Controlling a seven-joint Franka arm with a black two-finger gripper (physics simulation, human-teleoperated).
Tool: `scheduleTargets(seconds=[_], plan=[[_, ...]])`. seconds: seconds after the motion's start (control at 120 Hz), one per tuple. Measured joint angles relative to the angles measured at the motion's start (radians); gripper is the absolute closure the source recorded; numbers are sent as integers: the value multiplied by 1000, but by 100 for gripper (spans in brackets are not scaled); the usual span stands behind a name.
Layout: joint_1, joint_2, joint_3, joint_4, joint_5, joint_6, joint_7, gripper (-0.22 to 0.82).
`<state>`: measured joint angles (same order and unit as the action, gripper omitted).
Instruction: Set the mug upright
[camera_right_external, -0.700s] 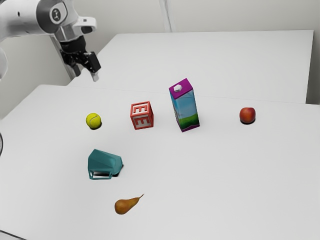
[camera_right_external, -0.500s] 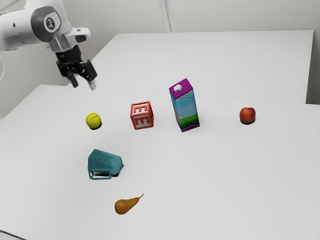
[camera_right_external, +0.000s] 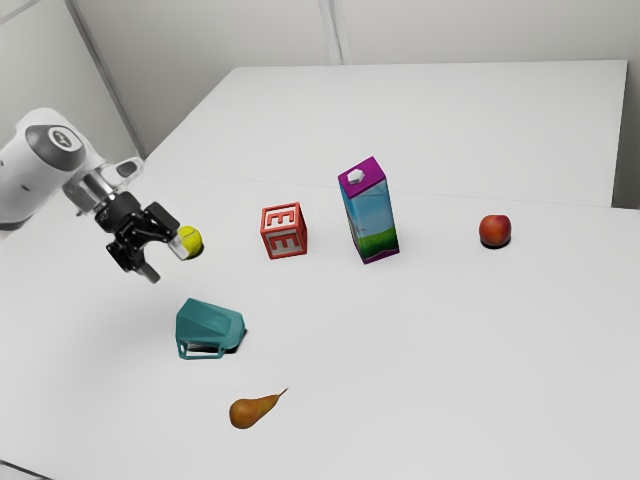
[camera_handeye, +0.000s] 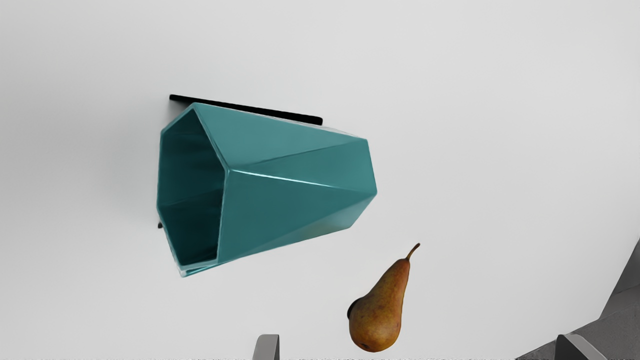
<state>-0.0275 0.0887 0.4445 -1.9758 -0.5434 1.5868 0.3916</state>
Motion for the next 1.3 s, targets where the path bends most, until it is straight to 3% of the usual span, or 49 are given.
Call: scheduleTargets(seconds=[0.225,0.467,1.0,1.3], plan=[[3,11,48,-77,-23,11,47,0],[9,60,54,-129,-29,33,98,1],[14,192,48,-96,-213,142,202,0],[12,129,26,-160,-259,141,237,15]])
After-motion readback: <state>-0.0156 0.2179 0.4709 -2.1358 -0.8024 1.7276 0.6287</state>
